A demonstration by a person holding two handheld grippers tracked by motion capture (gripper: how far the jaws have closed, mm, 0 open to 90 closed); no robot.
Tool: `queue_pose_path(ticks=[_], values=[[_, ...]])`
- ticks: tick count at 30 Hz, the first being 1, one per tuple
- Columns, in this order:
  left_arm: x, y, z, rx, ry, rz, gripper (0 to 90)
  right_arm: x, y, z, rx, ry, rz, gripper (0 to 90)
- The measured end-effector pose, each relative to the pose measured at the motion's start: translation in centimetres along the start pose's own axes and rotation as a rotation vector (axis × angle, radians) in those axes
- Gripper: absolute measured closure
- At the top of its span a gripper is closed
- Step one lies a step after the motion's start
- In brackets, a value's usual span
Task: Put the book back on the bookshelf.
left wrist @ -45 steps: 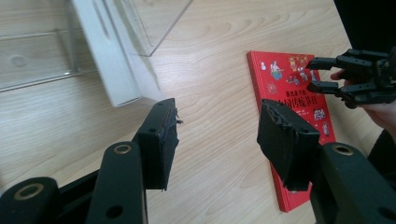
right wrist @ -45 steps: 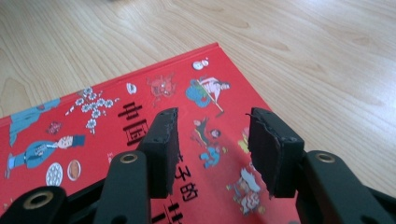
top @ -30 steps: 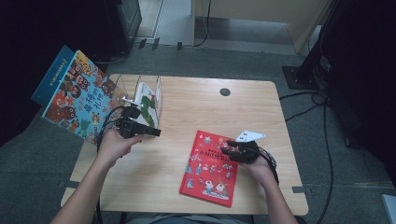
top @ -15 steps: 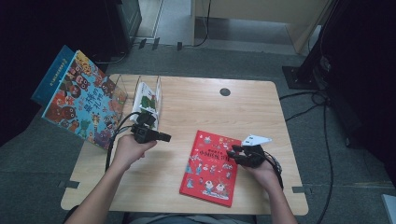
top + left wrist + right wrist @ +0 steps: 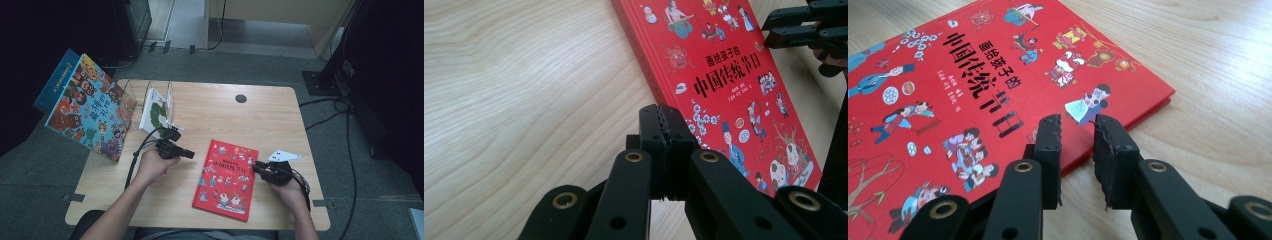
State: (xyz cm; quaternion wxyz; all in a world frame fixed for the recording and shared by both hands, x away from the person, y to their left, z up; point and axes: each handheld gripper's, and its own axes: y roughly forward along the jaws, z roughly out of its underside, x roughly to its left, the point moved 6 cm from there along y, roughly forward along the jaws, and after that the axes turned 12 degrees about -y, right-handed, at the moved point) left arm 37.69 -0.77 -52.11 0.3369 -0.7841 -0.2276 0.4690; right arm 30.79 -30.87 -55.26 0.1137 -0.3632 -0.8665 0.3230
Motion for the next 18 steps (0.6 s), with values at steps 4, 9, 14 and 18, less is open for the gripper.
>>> queue_pose_path(ticks=[4,9,14,18], values=[[-0.5,1.0,0.0,0.013,0.016,-0.005,90.0,0.0,-0.5,0.4,0.007,0.01,0.011,78.8],[-0.7,2.1,0.0,0.027,0.018,-0.017,90.0,-0.1,-0.9,1.2,0.034,0.017,0.023,83.3],[-0.8,2.7,0.1,0.04,0.012,-0.012,90.0,0.2,-1.1,1.5,0.045,0.019,0.004,85.1],[-0.8,3.2,0.4,0.064,0.014,-0.015,90.0,0.7,-0.7,1.6,0.052,0.008,-0.021,85.2]])
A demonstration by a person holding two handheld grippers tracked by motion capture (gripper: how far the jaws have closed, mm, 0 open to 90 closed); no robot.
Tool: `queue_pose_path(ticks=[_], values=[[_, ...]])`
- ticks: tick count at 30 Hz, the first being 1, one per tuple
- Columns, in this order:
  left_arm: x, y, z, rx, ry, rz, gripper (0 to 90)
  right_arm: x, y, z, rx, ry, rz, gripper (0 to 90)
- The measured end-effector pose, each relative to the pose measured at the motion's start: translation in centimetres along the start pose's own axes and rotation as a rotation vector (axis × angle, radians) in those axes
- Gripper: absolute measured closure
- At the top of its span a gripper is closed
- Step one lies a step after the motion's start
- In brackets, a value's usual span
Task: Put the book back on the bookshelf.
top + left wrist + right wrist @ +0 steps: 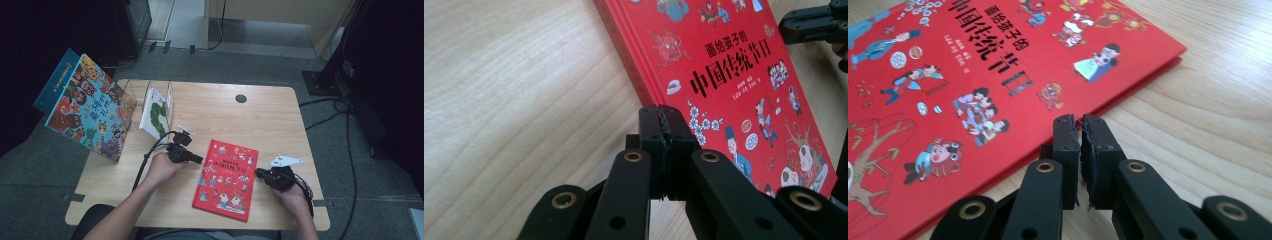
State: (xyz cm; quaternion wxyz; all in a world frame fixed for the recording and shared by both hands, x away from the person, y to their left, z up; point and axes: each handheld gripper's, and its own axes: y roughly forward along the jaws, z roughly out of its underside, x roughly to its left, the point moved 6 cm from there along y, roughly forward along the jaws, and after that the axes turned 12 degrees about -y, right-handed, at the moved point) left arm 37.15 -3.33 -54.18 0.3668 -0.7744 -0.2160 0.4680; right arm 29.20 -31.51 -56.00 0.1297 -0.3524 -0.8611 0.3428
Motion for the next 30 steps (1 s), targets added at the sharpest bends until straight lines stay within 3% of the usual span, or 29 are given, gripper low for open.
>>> queue_pose_path(ticks=[7,11,26,30], values=[[0.0,0.7,0.5,0.017,-0.009,-0.006,90.0,0.1,0.2,-0.2,0.0,0.0,-0.008,88.2],[0.0,0.8,0.8,0.021,0.002,-0.037,90.0,0.1,0.6,-0.5,-0.002,0.0,-0.009,90.0],[1.1,-0.7,1.7,-0.066,-0.074,-0.027,90.0,0.1,2.5,-2.3,-0.007,-0.013,-0.022,90.0],[1.3,-0.9,2.0,-0.079,-0.078,-0.036,90.0,0.0,3.0,-2.8,-0.008,-0.016,-0.033,90.0]])
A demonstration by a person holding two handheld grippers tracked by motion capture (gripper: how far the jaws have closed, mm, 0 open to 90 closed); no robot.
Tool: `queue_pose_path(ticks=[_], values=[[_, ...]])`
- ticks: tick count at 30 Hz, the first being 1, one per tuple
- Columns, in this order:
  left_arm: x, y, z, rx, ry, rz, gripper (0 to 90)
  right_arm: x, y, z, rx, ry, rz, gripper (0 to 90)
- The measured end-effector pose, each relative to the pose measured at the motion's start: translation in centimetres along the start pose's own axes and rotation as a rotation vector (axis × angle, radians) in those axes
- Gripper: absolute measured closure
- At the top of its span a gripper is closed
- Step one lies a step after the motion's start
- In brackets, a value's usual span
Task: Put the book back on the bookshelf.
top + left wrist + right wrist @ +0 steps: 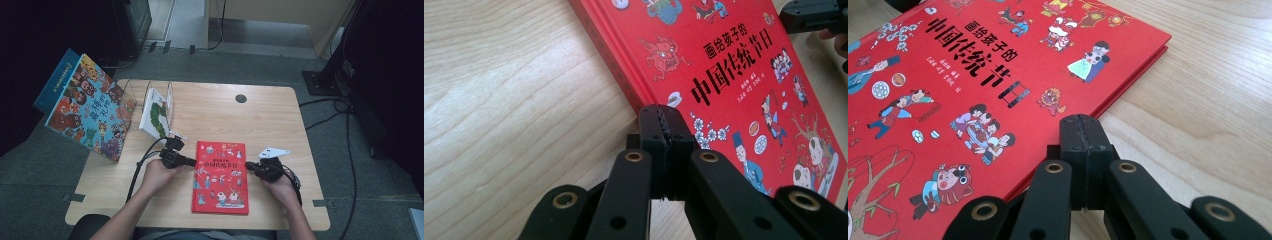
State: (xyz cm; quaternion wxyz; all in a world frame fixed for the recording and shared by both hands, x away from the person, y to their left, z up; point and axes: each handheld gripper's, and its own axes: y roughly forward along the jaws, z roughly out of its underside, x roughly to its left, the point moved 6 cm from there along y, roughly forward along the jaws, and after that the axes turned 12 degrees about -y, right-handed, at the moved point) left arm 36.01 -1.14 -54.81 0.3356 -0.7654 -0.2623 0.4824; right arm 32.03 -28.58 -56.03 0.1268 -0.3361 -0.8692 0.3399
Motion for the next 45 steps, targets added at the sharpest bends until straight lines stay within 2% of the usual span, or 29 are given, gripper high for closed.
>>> queue_pose_path(ticks=[4,11,14,27,33,36,40,45], values=[[0.1,-0.2,0.1,-0.02,-0.004,-0.018,90.0,-0.1,0.4,-0.4,0.006,-0.008,-0.002,90.0],[0.4,-0.4,0.0,-0.053,-0.03,-0.017,90.0,-0.3,1.0,-1.0,0.01,-0.02,-0.007,90.0],[0.5,-0.5,-0.2,-0.055,-0.026,-0.021,90.0,-0.5,1.2,-1.1,0.005,-0.016,-0.009,90.0],[0.8,-0.3,-1.3,-0.089,-0.03,-0.032,90.0,-1.1,1.8,-1.7,0.008,-0.009,0.033,90.0],[1.1,-0.3,-1.4,-0.096,-0.037,-0.019,90.0,-1.3,1.9,-1.8,0.0,-0.011,0.044,90.0],[1.1,-0.4,-1.4,-0.095,-0.054,-0.012,90.0,-1.3,2.0,-1.8,-0.002,-0.01,0.042,90.0],[1.1,-0.8,-1.2,-0.098,-0.062,-0.007,90.0,-1.5,1.9,-1.8,-0.007,-0.004,0.051,83.7],[1.0,-1.5,-0.2,-0.108,-0.09,0.006,90.0,-1.1,0.9,-2.1,-0.044,0.039,0.033,77.5]])
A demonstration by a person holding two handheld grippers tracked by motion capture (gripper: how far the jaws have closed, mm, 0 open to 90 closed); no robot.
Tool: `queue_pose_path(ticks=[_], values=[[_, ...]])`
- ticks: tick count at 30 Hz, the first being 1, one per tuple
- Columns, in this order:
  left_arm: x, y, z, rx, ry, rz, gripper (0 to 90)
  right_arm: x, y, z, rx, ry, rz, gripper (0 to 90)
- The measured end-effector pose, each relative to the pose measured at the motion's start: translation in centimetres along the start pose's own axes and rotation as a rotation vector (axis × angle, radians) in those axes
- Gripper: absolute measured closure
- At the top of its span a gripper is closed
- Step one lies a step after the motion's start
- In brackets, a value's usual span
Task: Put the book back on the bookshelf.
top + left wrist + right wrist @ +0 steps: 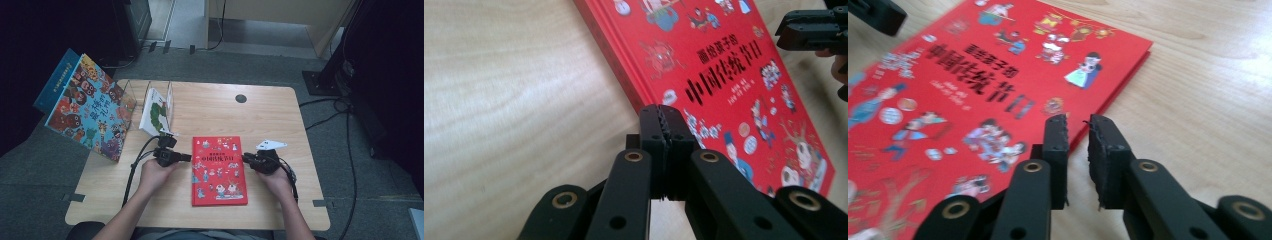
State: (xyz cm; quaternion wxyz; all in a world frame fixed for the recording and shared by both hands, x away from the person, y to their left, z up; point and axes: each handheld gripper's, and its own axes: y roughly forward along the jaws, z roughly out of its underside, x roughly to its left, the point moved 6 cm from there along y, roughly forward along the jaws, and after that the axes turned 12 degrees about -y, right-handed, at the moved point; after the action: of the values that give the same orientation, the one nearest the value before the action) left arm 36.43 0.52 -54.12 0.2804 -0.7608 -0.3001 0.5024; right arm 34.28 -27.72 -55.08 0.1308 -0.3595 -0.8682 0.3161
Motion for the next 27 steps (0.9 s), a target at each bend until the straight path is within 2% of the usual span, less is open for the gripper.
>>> queue_pose_path(ticks=[2,4,6,12,16,20,27], values=[[-0.4,-0.2,0.5,0.004,0.005,0.003,90.0,0.5,-0.4,0.1,0.005,0.012,-0.01,74.6],[-0.7,-0.3,0.7,-0.006,0.026,-0.025,90.0,1.0,-0.5,0.2,0.011,0.026,-0.016,72.6],[-1.0,-0.3,1.0,-0.011,0.028,-0.019,90.0,1.3,-0.5,0.3,0.026,0.04,-0.022,71.2],[-1.2,0.4,1.9,0.024,0.036,-0.028,89.8,2.4,-0.3,0.3,0.064,0.101,-0.034,66.6],[-1.4,0.6,2.1,0.025,0.044,-0.036,89.1,2.5,-0.4,0.3,0.085,0.14,-0.04,65.3],[-1.4,0.6,2.2,0.026,0.025,-0.03,88.6,2.3,-0.3,0.3,0.108,0.194,-0.052,63.6],[-1.4,0.5,2.5,0.024,0.017,-0.062,89.8,2.4,-0.4,0.1,0.18,0.245,-0.086,63.6]])
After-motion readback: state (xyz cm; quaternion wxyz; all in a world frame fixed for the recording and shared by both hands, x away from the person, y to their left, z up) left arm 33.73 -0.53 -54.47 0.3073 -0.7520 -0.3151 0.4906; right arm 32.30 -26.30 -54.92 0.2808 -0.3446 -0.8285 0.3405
